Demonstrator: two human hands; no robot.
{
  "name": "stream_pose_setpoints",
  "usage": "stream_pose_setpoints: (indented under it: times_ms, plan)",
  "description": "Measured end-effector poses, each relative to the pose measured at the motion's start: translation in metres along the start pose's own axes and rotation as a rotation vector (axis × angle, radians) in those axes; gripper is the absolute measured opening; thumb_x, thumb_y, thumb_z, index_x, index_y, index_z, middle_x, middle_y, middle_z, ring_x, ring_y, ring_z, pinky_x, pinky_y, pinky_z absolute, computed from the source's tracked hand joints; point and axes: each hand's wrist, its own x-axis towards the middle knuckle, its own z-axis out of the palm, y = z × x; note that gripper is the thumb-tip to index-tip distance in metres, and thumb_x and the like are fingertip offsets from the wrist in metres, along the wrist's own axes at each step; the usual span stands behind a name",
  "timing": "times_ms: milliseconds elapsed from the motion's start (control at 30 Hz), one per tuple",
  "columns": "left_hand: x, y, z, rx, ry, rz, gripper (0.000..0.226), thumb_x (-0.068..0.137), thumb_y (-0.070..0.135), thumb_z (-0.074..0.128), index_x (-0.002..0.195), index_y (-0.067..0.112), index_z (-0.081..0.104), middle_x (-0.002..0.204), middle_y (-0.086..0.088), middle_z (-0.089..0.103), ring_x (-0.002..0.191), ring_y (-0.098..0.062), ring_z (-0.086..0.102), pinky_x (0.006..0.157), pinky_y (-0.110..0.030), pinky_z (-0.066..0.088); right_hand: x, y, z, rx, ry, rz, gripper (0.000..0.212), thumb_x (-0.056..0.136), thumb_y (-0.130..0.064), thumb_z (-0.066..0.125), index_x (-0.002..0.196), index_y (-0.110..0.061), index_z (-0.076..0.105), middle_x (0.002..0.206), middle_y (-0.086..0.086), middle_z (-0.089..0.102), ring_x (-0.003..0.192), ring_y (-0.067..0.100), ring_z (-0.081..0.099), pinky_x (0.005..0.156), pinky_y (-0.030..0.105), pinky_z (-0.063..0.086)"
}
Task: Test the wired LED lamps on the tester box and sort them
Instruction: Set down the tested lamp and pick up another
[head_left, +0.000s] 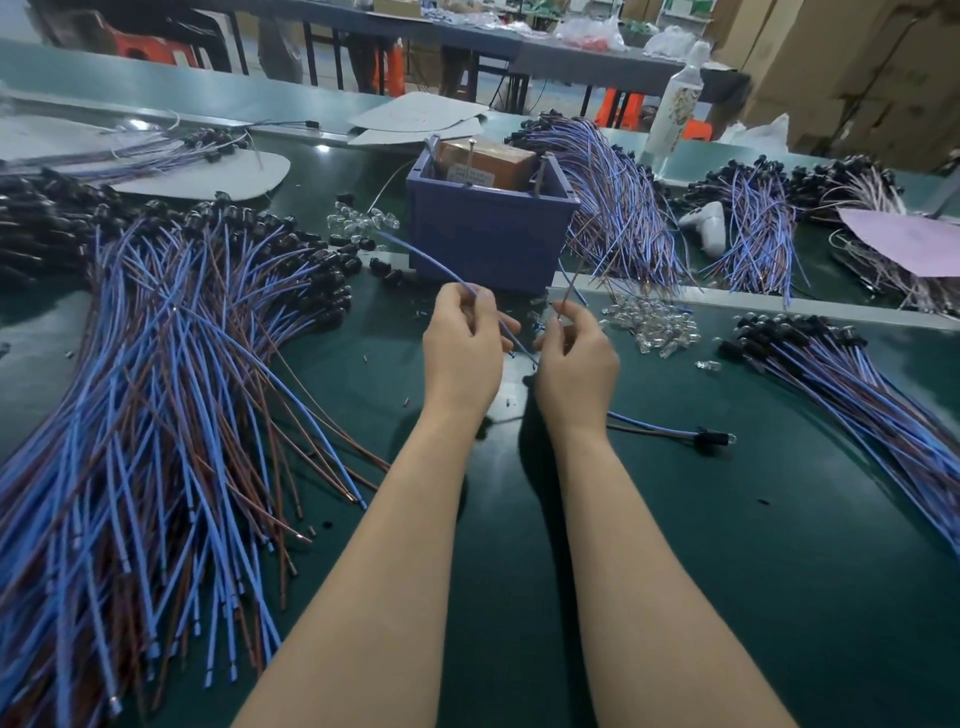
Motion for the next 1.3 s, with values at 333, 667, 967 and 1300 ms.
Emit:
stream_pose_setpoints:
  times_ms: [333, 667, 967, 1300]
  plan:
    - [-0.002, -0.002, -0.005, 0.309, 0.03, 0.083, 0.048, 0.1, 0.014, 0.038, 0.146, 0.025, 0.031, 0.069, -0.002, 0.067, 0.056, -0.009, 0.055, 0.067, -0.029, 0.05, 0.002, 0.004, 0.004, -0.024, -0.079, -0.029, 0.041, 0.094, -0.013, 0.048, 0.135, -0.02, 0.049, 0.099, 0.009, 0.07, 0.092, 0.027, 0.061, 0.076, 0.022, 0.036]
    - [0.003, -0.01, 0.0, 0.225, 0.026, -0.047, 0.048, 0.099, 0.011, 0.039, 0.146, 0.014, 0.031, 0.08, -0.002, 0.066, 0.064, 0.0, 0.054, 0.071, -0.017, 0.044, 0.005, 0.002, 0.005, -0.08, -0.105, -0.054, 0.047, 0.095, -0.01, 0.042, 0.141, -0.019, 0.041, 0.106, 0.012, 0.066, 0.095, 0.028, 0.058, 0.071, 0.022, 0.032]
    - [0.015, -0.013, 0.014, 0.294, 0.059, 0.056, 0.057, 0.099, 0.008, 0.037, 0.151, 0.017, 0.016, 0.09, -0.01, 0.067, 0.082, -0.025, 0.059, 0.08, -0.028, 0.044, 0.012, -0.001, 0.015, -0.094, -0.086, -0.036, 0.045, 0.095, -0.009, 0.043, 0.139, -0.018, 0.043, 0.111, 0.01, 0.066, 0.1, 0.028, 0.058, 0.07, 0.021, 0.029]
    - [0.019, -0.025, 0.015, 0.268, 0.06, 0.113, 0.047, 0.098, 0.007, 0.04, 0.145, 0.013, 0.036, 0.08, -0.002, 0.063, 0.069, -0.009, 0.054, 0.071, -0.01, 0.037, 0.008, -0.005, 0.015, -0.089, -0.1, -0.072, 0.045, 0.093, -0.008, 0.045, 0.136, -0.02, 0.048, 0.119, 0.006, 0.065, 0.105, 0.025, 0.059, 0.085, 0.027, 0.04]
